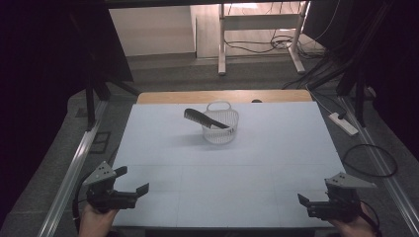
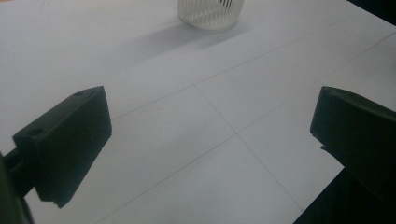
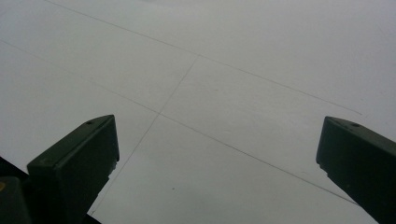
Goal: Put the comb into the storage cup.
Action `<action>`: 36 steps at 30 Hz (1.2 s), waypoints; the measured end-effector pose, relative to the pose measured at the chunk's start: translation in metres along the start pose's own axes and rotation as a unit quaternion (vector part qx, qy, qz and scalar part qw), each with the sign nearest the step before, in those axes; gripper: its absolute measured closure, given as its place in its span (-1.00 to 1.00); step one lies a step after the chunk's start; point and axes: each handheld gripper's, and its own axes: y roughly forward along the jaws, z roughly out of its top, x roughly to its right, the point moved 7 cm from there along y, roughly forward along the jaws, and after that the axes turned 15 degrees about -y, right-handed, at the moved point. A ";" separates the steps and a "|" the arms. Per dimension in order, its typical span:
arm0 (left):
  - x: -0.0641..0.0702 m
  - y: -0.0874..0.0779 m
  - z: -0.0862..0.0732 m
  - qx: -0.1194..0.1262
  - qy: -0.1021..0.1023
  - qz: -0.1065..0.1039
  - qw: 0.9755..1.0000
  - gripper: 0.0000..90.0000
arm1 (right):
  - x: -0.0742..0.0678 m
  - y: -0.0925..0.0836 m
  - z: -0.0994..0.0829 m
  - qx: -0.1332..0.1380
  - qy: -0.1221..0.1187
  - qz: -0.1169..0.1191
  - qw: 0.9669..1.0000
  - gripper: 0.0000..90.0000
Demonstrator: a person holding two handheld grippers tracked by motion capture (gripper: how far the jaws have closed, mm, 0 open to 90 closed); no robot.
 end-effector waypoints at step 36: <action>-0.007 -0.025 -0.033 -0.008 -0.012 0.039 0.999 -1.00 | 0.000 0.000 0.000 -0.002 -0.001 -0.002 1.000 -1.00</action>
